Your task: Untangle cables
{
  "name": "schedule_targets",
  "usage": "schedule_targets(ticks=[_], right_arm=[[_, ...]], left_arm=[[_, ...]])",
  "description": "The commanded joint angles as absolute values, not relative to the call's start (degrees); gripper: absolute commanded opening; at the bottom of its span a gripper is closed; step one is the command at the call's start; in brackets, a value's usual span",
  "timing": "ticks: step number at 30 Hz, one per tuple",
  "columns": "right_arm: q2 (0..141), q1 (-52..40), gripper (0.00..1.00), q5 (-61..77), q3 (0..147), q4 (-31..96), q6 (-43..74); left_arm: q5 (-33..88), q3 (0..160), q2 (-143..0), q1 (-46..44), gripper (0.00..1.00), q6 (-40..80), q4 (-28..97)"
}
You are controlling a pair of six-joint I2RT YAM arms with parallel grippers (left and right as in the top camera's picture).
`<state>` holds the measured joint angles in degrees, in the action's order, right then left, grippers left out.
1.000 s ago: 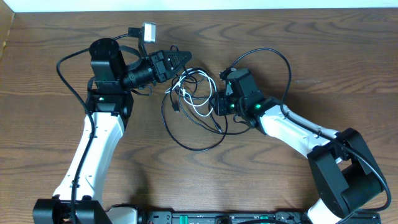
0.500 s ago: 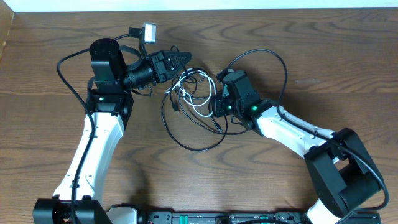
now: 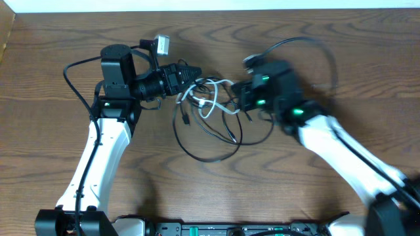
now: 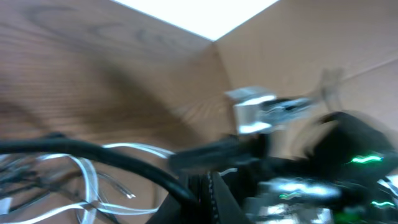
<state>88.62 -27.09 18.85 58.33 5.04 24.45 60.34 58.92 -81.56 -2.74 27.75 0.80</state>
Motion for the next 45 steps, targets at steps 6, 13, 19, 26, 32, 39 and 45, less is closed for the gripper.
schedule_targets(ticks=[6, 13, 19, 26, 32, 39, 45], right_arm=[[70.65, -16.32, 0.01, 12.53, 58.98, 15.38, 21.32], [62.37, -1.83, 0.01, 12.36, 58.98, 23.42, 20.49], [62.15, 4.16, 0.01, 12.69, 58.98, 27.05, 20.25], [63.33, 3.22, 0.11, 14.06, 58.98, 29.56, 17.47], [68.66, -0.30, 0.28, 14.09, 58.98, 30.48, 17.08], [74.00, -4.95, 0.29, 14.06, 58.98, 30.30, 16.53], [74.26, -7.51, 0.30, 14.13, 58.98, 33.04, 14.76]], left_arm=[[49.30, 59.55, -81.34, -2.92, 0.08, 17.15, 8.25], [42.24, 59.55, -81.34, -1.58, 0.08, 15.03, 10.90], [41.34, 59.55, -81.34, 3.22, 0.08, 15.22, 11.46], [41.98, 59.55, -81.34, 3.75, 0.08, 15.49, 12.80], [44.14, 59.55, -81.34, 1.76, 0.51, 15.44, 12.84], [44.25, 59.46, -81.41, -2.22, 0.58, 12.99, 14.35], [39.33, 59.37, -84.42, -5.34, 0.58, 12.43, 17.76]])
